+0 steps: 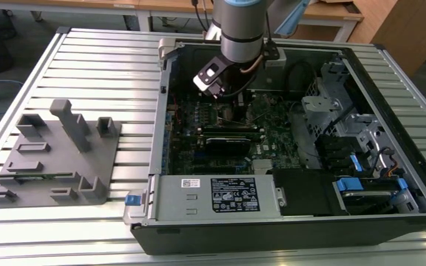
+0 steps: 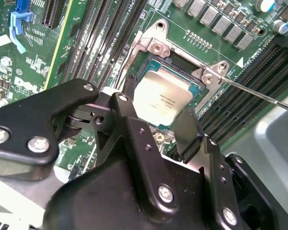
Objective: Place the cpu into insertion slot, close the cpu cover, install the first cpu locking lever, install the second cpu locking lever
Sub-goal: 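Place the cpu into insertion slot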
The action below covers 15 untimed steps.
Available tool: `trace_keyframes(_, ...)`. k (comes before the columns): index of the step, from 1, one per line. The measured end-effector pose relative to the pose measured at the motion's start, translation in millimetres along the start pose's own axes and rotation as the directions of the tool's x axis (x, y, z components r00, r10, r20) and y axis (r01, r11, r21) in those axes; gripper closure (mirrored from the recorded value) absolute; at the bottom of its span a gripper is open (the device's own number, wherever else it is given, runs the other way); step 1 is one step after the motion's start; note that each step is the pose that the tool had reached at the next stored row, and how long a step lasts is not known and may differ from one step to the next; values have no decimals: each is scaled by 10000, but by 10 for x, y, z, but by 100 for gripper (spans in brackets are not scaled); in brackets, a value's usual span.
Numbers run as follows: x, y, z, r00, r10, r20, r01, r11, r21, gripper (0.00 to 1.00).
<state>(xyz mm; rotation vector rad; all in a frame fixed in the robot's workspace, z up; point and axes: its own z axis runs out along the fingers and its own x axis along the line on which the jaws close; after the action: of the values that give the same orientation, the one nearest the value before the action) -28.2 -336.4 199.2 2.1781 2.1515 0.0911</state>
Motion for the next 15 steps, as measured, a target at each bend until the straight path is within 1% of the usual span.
trace_keyframes(3, 0, -2, 20, 10000, -7, 70, 7, 10000, 0, 41)
trace_keyframes(5, 1, -3, 31, 10000, -10, 90, 10, 10000, 2, 41)
trace_keyframes(13, 2, -3, 35, 10000, -9, 91, 9, 10000, -1, 41)
trace_keyframes(15, 3, -2, 25, 10000, -9, 87, 9, 10000, -4, 41)
